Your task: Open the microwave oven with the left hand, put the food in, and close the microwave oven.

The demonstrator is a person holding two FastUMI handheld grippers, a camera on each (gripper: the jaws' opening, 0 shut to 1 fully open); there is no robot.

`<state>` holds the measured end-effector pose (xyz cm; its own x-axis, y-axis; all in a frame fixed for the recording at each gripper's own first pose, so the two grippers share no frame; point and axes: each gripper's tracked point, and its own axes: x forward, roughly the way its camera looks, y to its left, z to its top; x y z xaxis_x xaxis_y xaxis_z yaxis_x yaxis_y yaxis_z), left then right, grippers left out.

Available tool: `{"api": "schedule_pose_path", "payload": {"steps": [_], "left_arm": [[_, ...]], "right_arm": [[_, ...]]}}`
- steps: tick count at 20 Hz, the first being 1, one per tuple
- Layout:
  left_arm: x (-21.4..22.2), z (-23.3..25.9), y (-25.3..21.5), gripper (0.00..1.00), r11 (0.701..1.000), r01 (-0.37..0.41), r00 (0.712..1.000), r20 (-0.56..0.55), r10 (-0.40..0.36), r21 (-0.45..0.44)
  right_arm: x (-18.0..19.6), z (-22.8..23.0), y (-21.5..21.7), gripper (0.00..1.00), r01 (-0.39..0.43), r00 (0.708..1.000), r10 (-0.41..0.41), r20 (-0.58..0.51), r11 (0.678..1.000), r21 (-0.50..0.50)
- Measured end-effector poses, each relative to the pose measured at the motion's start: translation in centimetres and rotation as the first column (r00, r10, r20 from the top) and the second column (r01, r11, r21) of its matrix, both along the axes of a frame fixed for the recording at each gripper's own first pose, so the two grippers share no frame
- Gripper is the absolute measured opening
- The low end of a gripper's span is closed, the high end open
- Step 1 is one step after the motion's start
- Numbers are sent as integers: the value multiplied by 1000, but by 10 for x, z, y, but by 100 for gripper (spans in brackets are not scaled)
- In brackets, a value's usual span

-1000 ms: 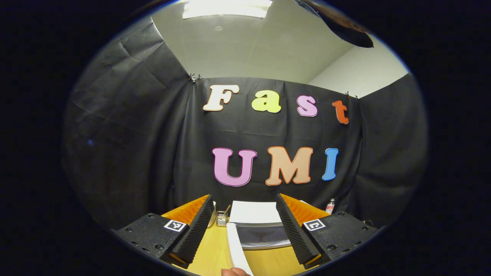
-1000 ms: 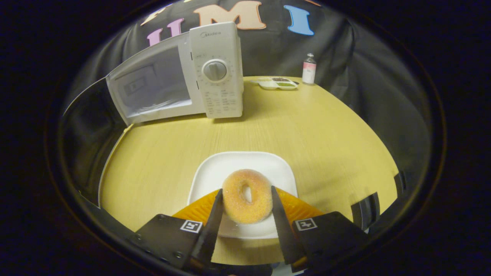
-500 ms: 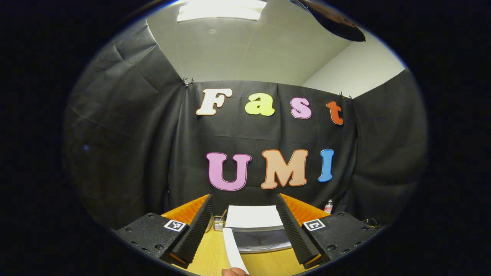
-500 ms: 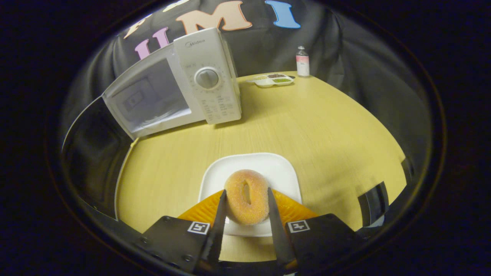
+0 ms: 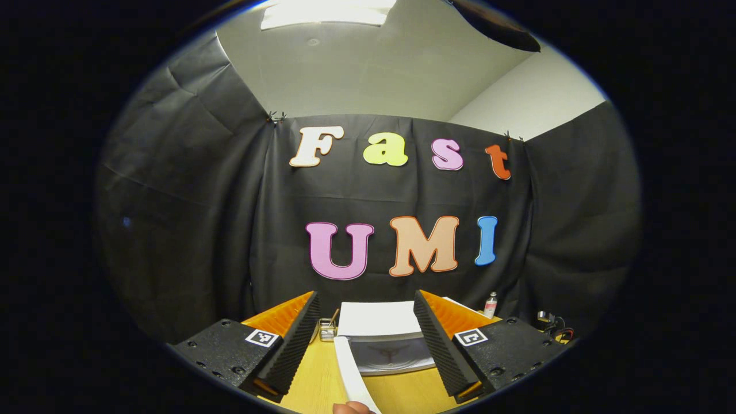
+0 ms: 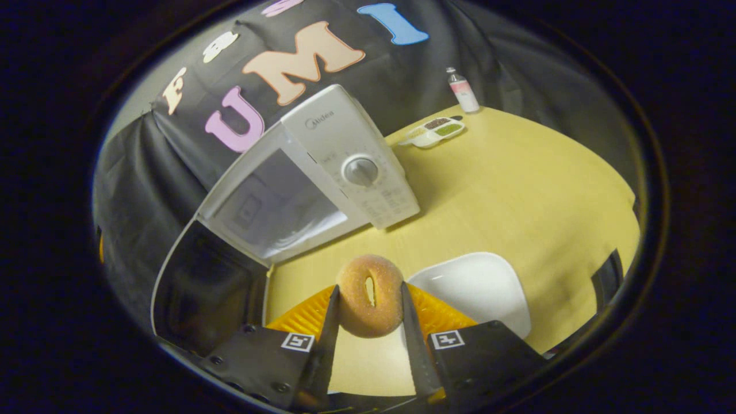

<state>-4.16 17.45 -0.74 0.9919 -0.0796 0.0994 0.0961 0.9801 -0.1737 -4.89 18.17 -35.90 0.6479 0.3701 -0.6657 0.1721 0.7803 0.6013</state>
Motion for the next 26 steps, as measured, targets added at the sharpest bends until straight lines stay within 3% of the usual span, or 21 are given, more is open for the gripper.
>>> {"api": "schedule_pose_path", "payload": {"steps": [3, 4, 5, 11, 17, 18, 20, 26], "left_arm": [[-3, -4, -2, 94, 1000, 6, 1000, -10, -6, 11], [-4, -5, -1, 95, 1000, 7, 1000, -15, -7, 15], [-5, -7, -1, 95, 1000, 9, 1000, -19, -9, 17], [-8, -6, -2, 95, 1000, 9, 1000, -20, -8, 24], [-8, -9, 0, 93, 999, 21, 999, -31, -19, 34], [-10, -6, 1, 94, 999, 20, 1000, -23, -20, 36], [-8, -3, 3, 95, 999, 24, 1000, -12, -24, 42], [2, 1, 11, 94, 994, 19, 1000, 8, -20, 104]], "right_arm": [[14, 20, 29, 52, 22, 1000, -23, 11, 992, 127], [19, 24, 40, 58, 39, 999, -42, 10, 983, 178], [26, 30, 51, 58, 60, 998, -63, 4, 971, 233], [68, 44, 92, 58, 244, 968, -242, -67, 845, 477], [109, 30, 138, 58, 331, 940, -329, -95, 806, 490], [116, 28, 146, 51, 342, 935, -342, -95, 801, 492], [128, 18, 169, 51, 355, 931, -349, -111, 788, 503], [165, -12, 193, 51, 441, 892, -432, -129, 774, 454]]}}
